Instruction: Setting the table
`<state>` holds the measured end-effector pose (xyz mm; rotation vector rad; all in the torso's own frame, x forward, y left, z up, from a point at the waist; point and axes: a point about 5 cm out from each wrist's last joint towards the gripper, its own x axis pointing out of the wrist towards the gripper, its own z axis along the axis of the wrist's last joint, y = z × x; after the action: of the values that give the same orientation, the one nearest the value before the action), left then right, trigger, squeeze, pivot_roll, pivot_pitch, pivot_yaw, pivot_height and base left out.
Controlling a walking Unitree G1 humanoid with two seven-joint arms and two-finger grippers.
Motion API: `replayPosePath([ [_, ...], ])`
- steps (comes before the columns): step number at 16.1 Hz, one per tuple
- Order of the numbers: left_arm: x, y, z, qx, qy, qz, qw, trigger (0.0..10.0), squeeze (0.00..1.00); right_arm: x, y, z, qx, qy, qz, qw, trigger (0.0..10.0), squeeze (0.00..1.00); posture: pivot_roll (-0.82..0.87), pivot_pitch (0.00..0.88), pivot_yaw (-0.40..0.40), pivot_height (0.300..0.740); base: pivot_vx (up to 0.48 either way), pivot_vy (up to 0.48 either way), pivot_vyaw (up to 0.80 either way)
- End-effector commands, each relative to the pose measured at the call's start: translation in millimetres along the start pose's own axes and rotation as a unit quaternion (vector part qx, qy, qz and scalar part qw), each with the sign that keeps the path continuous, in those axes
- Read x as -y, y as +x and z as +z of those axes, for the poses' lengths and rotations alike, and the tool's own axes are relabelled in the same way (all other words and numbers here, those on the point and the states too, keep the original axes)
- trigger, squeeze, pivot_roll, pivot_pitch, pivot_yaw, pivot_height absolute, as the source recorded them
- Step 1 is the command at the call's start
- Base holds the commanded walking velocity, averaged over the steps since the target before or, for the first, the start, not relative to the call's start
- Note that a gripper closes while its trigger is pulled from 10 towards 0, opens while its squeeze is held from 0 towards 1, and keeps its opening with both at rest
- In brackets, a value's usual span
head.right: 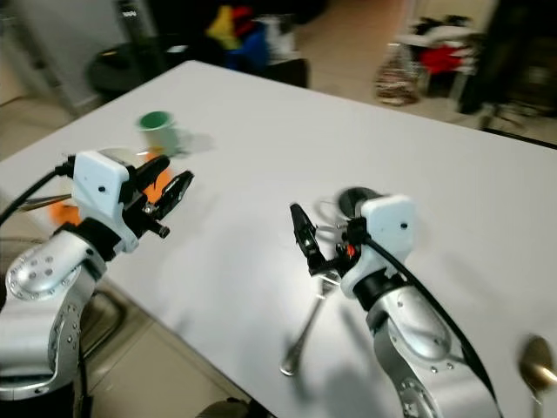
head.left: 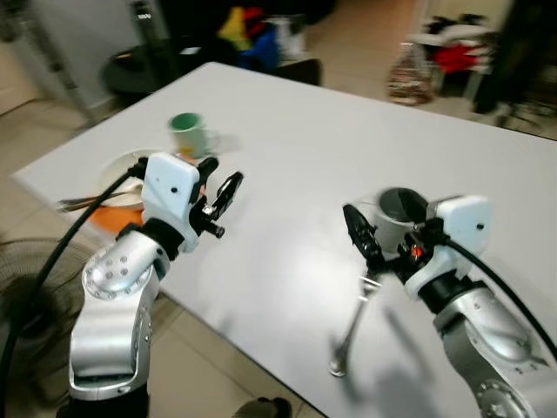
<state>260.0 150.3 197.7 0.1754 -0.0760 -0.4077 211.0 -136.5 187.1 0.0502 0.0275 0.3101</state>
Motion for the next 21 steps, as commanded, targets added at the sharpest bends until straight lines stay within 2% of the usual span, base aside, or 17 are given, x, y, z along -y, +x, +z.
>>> replayPosePath([
  [1, -1.6, -2.2, -7, -0.012, -0.005, 0.025, 1.000, 10.0, 0.00, 1.5, 1.7, 2, 0.008, -0.003, -0.011, 1.000, 10.0, 0.00, -0.01, 0.000, 0.138, 0.740, 0.000, 0.000, 0.80],
  [5, 1.3, 4.6, -9, -0.016, -0.005, 0.030, 0.999, 10.0, 0.00, 10.1, 8.1, 2, 0.012, 0.002, -0.034, 0.999, 10.0, 0.00, 0.01, 0.000, 0.114, 0.740, 0.000, 0.000, 0.80],
  [11, 4.0, -4.5, -16, -0.035, -0.013, 0.053, 0.998, 10.0, 0.00, 15.0, 15.0, -3, -0.012, -0.002, -0.044, 0.999, 10.0, 0.00, 0.03, 0.000, 0.072, 0.740, 0.000, 0.333, 0.76],
  [13, 3.0, -6.4, -16, -0.038, -0.014, 0.059, 0.997, 10.0, 0.00, 15.0, 16.2, -5, -0.015, 0.005, -0.044, 0.999, 10.0, 0.00, 0.04, 0.000, 0.066, 0.740, 0.000, 0.349, 0.00],
  [15, 3.7, -7.6, -16, -0.041, -0.015, 0.062, 0.997, 10.0, 0.00, 13.8, 18.8, -8, -0.031, -0.025, -0.049, 0.998, 10.0, 0.00, 0.04, 0.000, 0.059, 0.740, 0.000, 0.354, 0.00],
  [18, 4.0, -7.4, -16, -0.044, -0.015, 0.065, 0.997, 10.0, 0.00, 16.1, 22.2, -7, -0.025, -0.040, -0.066, 0.997, 10.0, 0.00, 0.05, 0.000, 0.055, 0.740, 0.000, 0.355, 0.00],
  [21, 3.4, -7.8, -15, -0.046, -0.014, 0.068, 0.997, 10.0, 0.00, 18.5, 22.7, -9, -0.025, -0.014, -0.064, 0.998, 10.0, 0.00, 0.06, 0.000, 0.052, 0.740, 0.000, 0.351, 0.00],
])
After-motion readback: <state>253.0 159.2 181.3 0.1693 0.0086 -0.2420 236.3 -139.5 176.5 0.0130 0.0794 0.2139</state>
